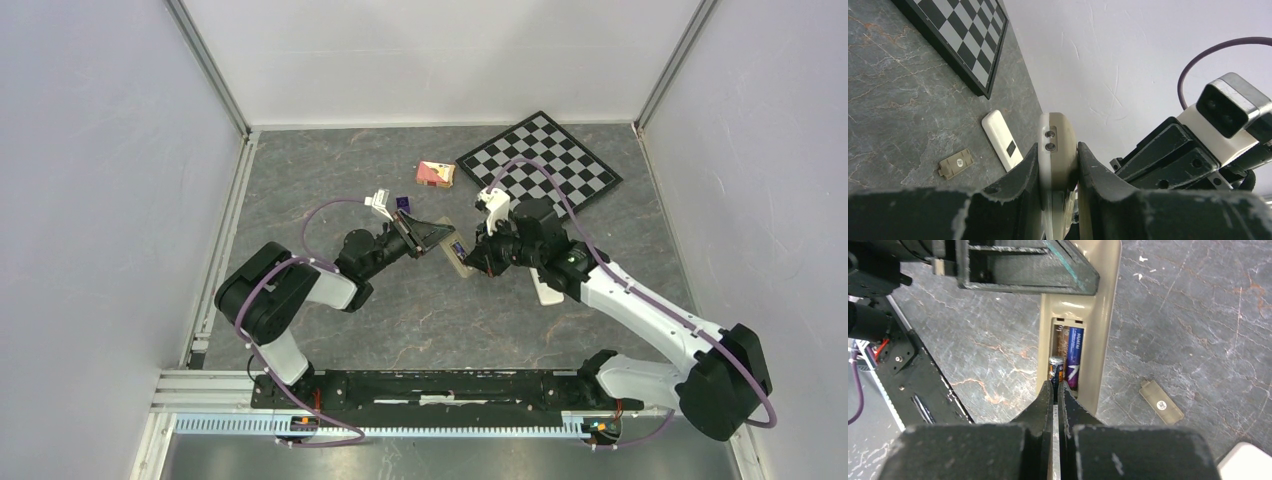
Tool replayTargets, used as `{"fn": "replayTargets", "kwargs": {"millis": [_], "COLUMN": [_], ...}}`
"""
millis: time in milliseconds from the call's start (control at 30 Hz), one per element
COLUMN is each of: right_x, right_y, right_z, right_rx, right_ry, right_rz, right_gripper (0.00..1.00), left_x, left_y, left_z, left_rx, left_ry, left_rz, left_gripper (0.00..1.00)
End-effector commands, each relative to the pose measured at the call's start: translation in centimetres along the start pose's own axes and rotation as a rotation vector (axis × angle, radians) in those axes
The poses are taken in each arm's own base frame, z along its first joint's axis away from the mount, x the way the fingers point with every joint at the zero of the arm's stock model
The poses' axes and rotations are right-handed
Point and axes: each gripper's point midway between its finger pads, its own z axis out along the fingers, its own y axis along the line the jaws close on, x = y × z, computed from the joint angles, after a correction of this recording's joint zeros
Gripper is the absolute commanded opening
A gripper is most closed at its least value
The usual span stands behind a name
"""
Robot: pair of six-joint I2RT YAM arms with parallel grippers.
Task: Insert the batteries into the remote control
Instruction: Load the battery into the remote control.
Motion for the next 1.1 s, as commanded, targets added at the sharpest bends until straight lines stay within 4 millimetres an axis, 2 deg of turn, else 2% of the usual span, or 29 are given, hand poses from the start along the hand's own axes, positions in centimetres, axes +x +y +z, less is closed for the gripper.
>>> {"fn": "replayTargets", "kwargs": {"millis": [0, 433, 600, 667, 767, 967, 1067], "right_x": [-2.2, -2.2, -2.5, -3.0, -3.7, -6.1, -7.1], "right_y": [-0.4, -0.1, 0.3, 0.7, 1.2, 1.8, 2.0], "right_z": [-0.2, 1.0, 1.1, 0.9, 0.5, -1.2, -2.2], "right_rx": [0.036, -0.001, -0.015, -0.03, -0.046, -0.053, -0.053], "right_ry": [-0.048, -0.04, -0.062, -0.076, -0.099, -0.206, -0.286], "right_rz": [-0.053, -0.038, -0.002, 0.006, 0.015, 0.06, 0.1], "right_gripper": [0.01, 0.08, 0.21, 0.32, 0.43, 0.55, 0.66], "left_x": [-1.4, -1.5, -1.6, -1.8, -2.0, -2.4, -2.8], "left_y": [-3.2, -3.5, -3.3, -3.4, -3.6, -4.1, -4.6], "left_z": [0.5, 0.5, 0.6, 0.5, 0.5, 0.4, 0.2], "left_rx": [0.086, 0.101, 0.091, 0.093, 0.096, 0.096, 0.101], "left_ry": [-0.049, -0.054, -0.061, -0.069, -0.078, -0.097, -0.11], "left_rz": [-0.016, -0.06, -0.071, -0.082, -0.089, -0.127, -0.173], "left_gripper": [0.02, 0.02, 0.02, 0.02, 0.02, 0.02, 0.02]}}
